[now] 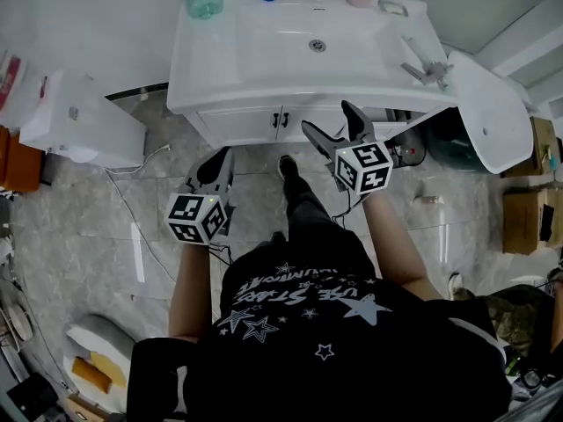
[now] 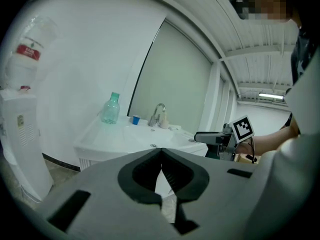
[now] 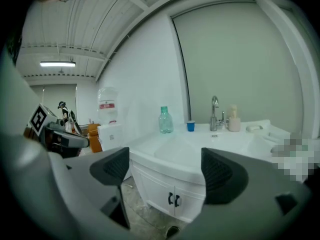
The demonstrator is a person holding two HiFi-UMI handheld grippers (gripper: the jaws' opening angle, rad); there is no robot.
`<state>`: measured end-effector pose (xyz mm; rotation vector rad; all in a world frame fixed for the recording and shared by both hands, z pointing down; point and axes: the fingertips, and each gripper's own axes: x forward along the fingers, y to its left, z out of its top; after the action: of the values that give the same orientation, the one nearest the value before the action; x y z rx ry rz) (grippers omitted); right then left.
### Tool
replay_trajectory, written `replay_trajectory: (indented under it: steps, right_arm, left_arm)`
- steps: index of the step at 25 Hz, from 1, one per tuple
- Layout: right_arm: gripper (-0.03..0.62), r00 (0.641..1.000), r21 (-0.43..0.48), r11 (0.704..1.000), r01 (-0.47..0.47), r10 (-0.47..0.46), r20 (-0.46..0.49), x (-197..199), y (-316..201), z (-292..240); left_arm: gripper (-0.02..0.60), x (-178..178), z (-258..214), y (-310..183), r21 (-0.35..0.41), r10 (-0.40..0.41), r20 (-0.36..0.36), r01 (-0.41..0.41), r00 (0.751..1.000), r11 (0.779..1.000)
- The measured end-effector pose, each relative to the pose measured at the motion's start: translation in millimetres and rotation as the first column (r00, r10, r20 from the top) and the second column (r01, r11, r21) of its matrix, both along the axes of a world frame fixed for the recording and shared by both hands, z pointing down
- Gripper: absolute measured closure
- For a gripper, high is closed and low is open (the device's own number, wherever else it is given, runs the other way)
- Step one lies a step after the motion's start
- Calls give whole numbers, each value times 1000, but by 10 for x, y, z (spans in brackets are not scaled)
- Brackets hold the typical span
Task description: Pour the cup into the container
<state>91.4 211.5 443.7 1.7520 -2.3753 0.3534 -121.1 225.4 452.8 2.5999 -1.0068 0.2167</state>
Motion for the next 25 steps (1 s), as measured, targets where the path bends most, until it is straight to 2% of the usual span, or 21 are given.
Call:
replay_trajectory:
  steps: [14,25]
  right_arm:
    - [158,996,9,996,87,-87,19,230,-1845,-38]
    - [187,984,-30,983,179,-179,-18,397,-3342,58]
  left_arm:
    - [571,38,-67,-1483,4,-145,26,145,989,989]
    - [571,111,-132,-2689,10,-257,43,256,966,967]
